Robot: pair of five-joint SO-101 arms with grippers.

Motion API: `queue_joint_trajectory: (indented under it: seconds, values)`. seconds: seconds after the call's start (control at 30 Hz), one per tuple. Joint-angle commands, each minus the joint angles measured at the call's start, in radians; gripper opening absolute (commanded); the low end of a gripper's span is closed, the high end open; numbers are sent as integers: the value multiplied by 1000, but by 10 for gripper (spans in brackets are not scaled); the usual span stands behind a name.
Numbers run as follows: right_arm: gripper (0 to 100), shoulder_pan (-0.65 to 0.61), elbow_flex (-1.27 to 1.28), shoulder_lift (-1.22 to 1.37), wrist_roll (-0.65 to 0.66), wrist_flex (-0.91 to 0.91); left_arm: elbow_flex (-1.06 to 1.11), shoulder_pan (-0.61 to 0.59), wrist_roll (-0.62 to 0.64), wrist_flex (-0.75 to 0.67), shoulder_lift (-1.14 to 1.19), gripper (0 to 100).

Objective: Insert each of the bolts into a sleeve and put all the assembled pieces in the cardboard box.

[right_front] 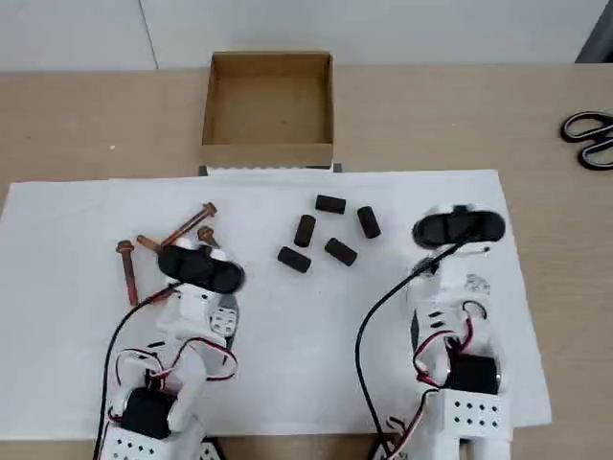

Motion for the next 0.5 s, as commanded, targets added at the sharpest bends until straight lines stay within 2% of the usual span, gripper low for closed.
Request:
queue_joint_trajectory:
  seconds: [0.0, 0.07, 0.17, 0.23, 0.3, 0.47]
  values:
    - [4, -33, -104, -5, -28, 90, -85, -97, -2, -48, -9, 9]
    - [4, -41, -114, -5, -26, 102, -108, -126, -46, -37, -9, 9]
    - [4, -45, -115, -5, -26, 102, -170, -164, -267, -3, -9, 9]
    - [4, -45, -120, -5, -26, 104, -196, -187, -367, -5, -9, 7]
    - [4, -45, -130, -2, -28, 116, -211, -212, -345, -11, -9, 7]
    - [4, -47, -203, 1, -31, 183, -239, -252, -155, -2, -5, 11]
